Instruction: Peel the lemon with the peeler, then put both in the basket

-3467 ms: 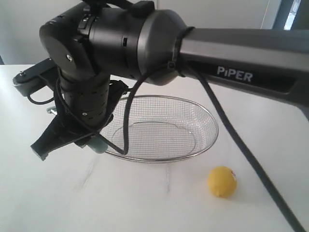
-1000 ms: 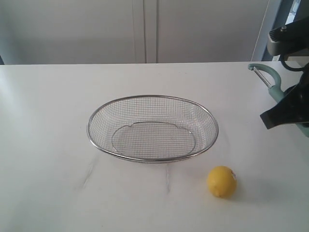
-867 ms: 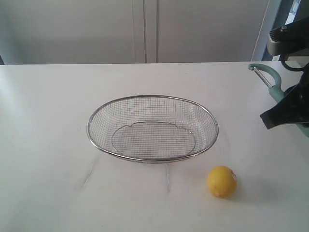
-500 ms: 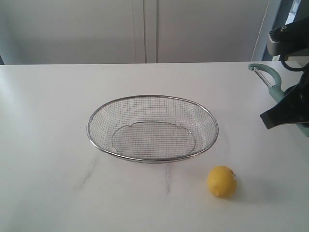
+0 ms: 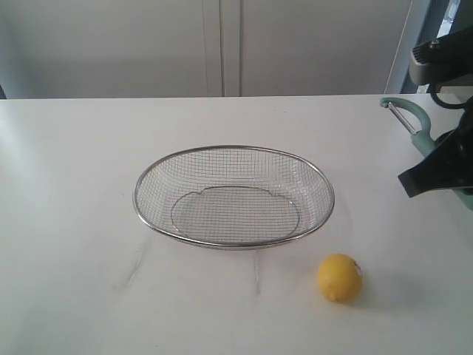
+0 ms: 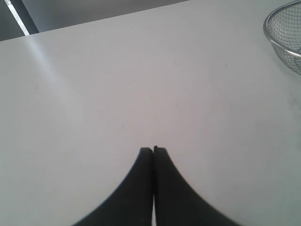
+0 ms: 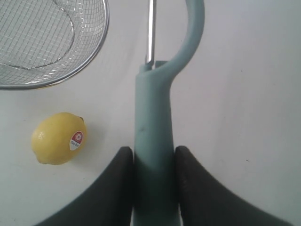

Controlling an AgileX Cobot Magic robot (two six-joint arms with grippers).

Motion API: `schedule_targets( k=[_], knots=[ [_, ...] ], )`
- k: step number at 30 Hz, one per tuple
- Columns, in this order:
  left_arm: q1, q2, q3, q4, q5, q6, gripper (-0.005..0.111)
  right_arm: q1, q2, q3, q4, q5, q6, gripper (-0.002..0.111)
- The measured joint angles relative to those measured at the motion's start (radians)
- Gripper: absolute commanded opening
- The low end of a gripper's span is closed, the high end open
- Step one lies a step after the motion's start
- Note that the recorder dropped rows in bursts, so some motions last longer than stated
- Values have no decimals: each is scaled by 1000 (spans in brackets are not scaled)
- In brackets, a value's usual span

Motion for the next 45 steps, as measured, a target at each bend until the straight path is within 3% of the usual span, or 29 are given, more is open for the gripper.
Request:
schedule_targets(
  k=[19,25,31,35,39,45],
  knots=[
    [0,0,1,0,-80,-2,0,0,0,0,0,0,0,0],
    [0,0,1,0,-269,-2,0,0,0,0,0,0,0,0],
    [0,0,1,0,-335,-12,0,0,0,0,0,0,0,0],
    [0,-1,1,0,-472,-202,0,0,0,0,0,0,0,0],
    [0,-2,1,-2,-715,-519,0,0,0,0,0,0,0,0],
    [0,-2,1,-2,-848,-591,0,0,0,0,0,0,0,0]
  ],
)
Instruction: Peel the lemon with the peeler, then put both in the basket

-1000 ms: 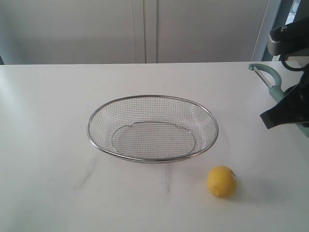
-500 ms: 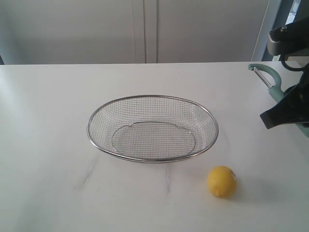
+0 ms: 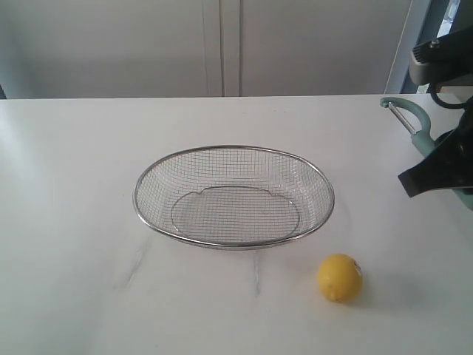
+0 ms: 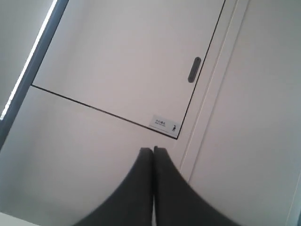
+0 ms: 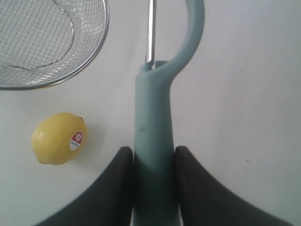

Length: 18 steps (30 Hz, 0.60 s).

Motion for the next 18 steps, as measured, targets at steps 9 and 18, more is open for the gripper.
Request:
schedule_targets(
  k=[9,18],
  knots=[
    [0,0,-46,-2,-1,-64,0,0,0,0,0,0,0,0],
    [0,88,-167,-2,-7,-66,0,0,0,0,0,-2,0,0]
  ],
)
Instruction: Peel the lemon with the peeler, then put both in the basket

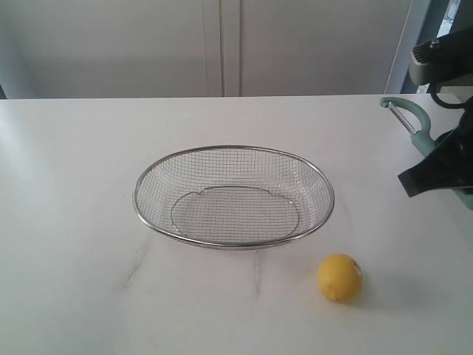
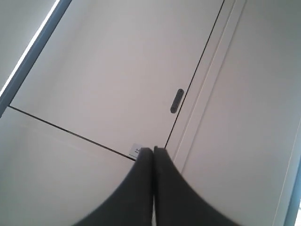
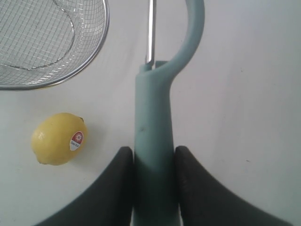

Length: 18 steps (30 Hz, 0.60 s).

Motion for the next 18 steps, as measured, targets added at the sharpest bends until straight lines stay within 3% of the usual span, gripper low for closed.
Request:
schedule_targets(
  k=[6,11,18],
  knots=[
    [0,121,-60,5,0,19,0,0,0,0,0,0,0,0],
    [0,234,-70,55,24,252,0,0,0,0,0,0,0,0],
    [0,392,-132,85,250,359,0,0,0,0,0,0,0,0]
  ],
)
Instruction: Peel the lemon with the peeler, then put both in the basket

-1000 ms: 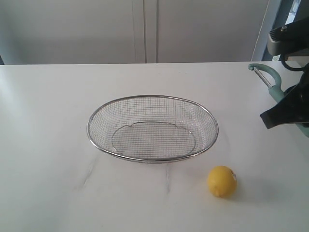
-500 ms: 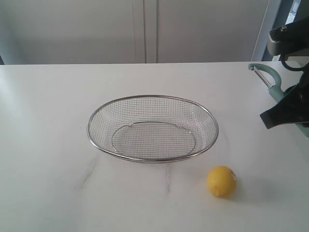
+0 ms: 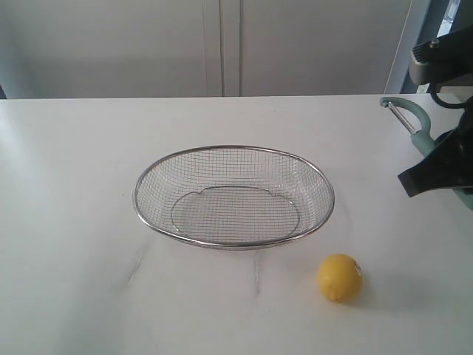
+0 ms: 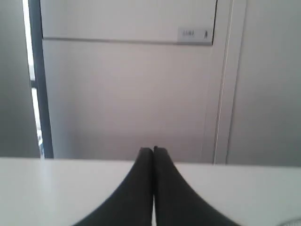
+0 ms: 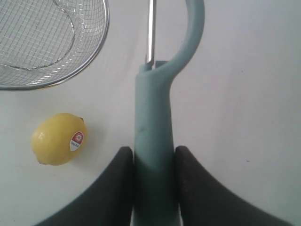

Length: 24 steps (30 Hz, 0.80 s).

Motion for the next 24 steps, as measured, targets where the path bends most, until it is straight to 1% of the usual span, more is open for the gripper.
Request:
schedule_targets(
  k=[7,10,13,14,17,21,24],
  knots=[
    [0,167,-167,26,377,-28,0,0,0,0,0,0,0,0],
    [-33,228,-236,26,524,-27,0,0,0,0,0,0,0,0],
    [-99,282,-286,26,633,5,0,0,0,0,0,0,0,0],
    [-135,307,-306,20,681,33,0,0,0,0,0,0,0,0],
    [-227,362,-330,-33,752,122,0,0,0,0,0,-1,0,0],
    [-366,426,-345,-131,772,236,0,0,0,0,0,-1,0,0],
    [-471,474,-347,-167,742,288,0,0,0,0,0,-1,0,0]
  ],
)
